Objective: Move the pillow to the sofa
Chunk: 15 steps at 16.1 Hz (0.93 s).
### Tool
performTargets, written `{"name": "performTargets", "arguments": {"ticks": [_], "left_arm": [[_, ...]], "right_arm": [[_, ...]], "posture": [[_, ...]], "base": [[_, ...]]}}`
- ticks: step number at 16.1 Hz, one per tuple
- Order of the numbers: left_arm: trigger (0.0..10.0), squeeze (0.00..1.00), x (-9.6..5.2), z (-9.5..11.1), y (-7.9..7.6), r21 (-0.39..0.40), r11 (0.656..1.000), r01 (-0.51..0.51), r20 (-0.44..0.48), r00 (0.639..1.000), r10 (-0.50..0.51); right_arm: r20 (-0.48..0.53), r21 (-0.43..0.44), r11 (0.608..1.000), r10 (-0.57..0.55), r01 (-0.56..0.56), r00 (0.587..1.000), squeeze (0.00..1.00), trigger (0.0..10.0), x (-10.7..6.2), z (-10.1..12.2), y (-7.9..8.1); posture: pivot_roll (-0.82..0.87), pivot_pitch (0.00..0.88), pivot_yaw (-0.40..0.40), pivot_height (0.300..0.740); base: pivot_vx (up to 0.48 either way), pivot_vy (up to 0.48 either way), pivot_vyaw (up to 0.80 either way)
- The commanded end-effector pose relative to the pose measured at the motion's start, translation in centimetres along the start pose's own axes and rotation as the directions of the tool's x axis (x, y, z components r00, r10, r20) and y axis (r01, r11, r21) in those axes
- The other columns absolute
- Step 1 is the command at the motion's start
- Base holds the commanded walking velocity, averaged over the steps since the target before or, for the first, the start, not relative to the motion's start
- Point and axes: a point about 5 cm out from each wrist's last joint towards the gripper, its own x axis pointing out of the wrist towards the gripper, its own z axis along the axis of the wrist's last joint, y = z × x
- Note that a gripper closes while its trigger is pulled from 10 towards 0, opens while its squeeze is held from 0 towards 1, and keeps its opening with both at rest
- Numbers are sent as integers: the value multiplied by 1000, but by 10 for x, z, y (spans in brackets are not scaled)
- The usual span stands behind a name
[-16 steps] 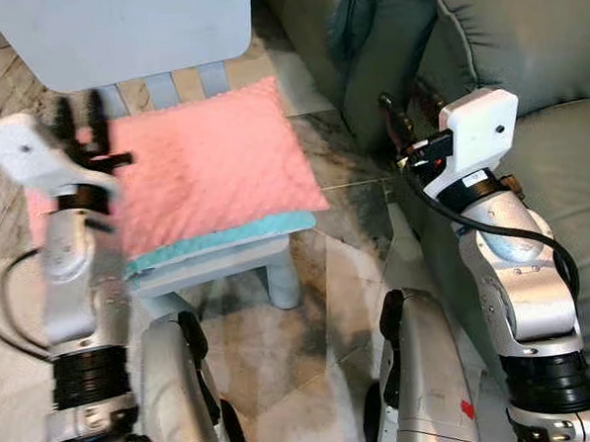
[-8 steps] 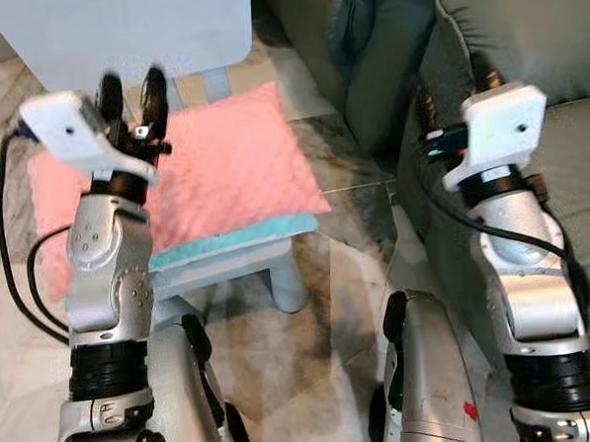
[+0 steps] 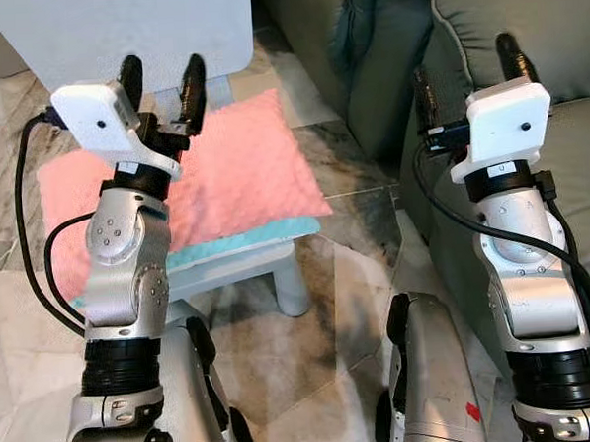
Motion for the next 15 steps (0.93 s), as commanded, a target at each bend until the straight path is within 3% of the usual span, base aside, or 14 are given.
{"name": "performTargets", "arguments": {"ticks": [1,5,7,8,9,15], "left_arm": [[10000,1000,1,3,2,29,1000,5,13,1000,-6],[10000,1000,3,1,5,69,998,-11,16,1000,10],[10000,1000,3,-9,8,77,997,-22,-56,998,27],[10000,0,1,-12,12,75,996,-50,-68,996,55],[0,0,0,-12,16,74,995,-70,-55,996,74],[0,0,-1,-10,20,97,992,-82,-44,995,86]], "right_arm": [[35,-24,1000,-17,18,999,1000,10000,0,5,-2],[49,-64,995,-70,73,996,1000,10000,1,7,-8],[2,18,999,-37,37,999,1000,10000,0,2,-3],[-9,41,999,-34,34,999,980,10000,0,0,-2],[-11,46,998,-39,39,999,0,0,0,0,-2],[-20,64,997,-45,46,999,0,0,0,-2,-2]], "posture": [[-91,142,90,428],[-92,134,101,428],[-92,134,103,428],[-93,134,104,428],[-90,133,103,428],[-84,129,103,428]], "base": [[0,0,0],[0,0,0],[0,0,0],[0,0,0],[0,0,0],[0,0,0]]}}
